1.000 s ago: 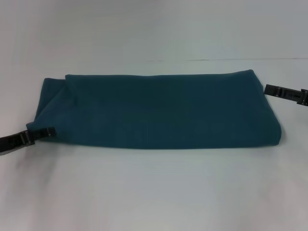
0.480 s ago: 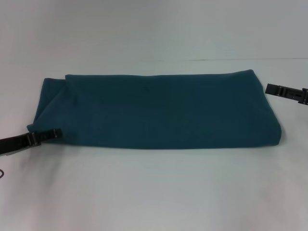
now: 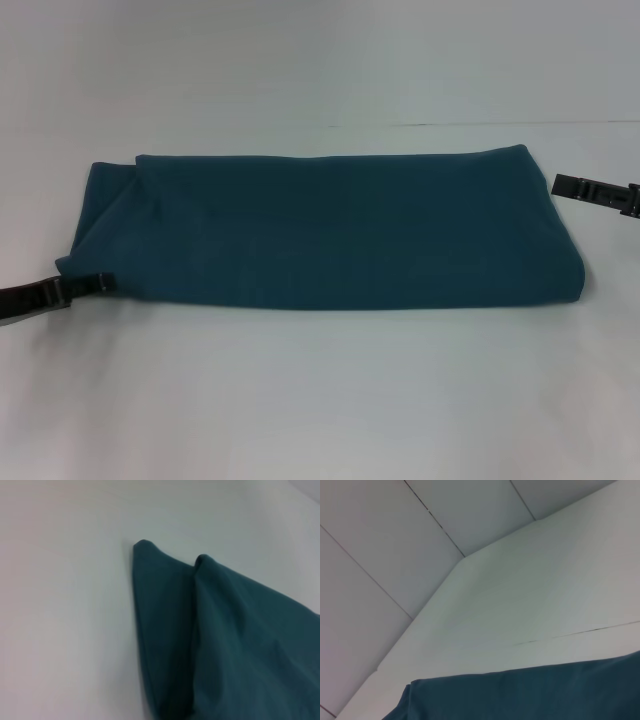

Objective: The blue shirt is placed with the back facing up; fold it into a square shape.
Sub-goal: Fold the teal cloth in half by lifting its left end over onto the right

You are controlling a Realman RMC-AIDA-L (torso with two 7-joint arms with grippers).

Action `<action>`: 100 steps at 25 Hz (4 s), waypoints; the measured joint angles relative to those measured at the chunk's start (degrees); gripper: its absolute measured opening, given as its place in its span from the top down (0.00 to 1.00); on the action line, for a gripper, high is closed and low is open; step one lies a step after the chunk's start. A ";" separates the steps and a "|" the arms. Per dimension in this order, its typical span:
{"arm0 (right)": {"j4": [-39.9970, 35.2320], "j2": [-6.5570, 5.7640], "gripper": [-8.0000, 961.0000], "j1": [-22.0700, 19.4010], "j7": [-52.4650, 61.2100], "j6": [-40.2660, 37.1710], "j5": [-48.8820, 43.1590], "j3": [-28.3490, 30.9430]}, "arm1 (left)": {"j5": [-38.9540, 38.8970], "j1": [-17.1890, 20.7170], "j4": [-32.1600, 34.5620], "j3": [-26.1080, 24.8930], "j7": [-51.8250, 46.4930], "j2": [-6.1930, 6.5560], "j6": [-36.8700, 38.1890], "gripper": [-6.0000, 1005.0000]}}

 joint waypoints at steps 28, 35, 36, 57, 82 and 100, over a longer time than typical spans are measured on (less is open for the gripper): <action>0.00 0.00 0.19 -0.05 0.09 -0.06 0.00 0.00 | 1.23 -2.76 -2.26 0.30 0.09 0.28 -2.54 0.13; 0.00 0.01 0.19 -0.24 0.09 -0.17 0.00 0.06 | 0.92 -3.51 -2.09 0.29 0.20 0.31 -2.72 0.13; 0.00 0.00 0.19 -0.35 0.09 -0.18 0.00 0.07 | 0.90 -3.63 -2.09 0.28 0.20 0.31 -2.73 0.13; 0.00 0.00 0.19 -1.31 -0.06 -0.49 0.25 0.09 | 0.88 -3.30 -1.93 -0.25 0.69 0.31 -5.26 0.20; 0.00 0.90 0.19 -1.14 -0.44 -0.28 0.35 0.08 | 1.20 -1.39 -0.74 -3.54 1.31 0.68 -5.93 0.97; 0.46 2.99 0.19 2.98 -0.70 2.23 0.19 -0.46 | 4.33 6.69 7.89 -16.14 1.55 2.39 -2.22 0.97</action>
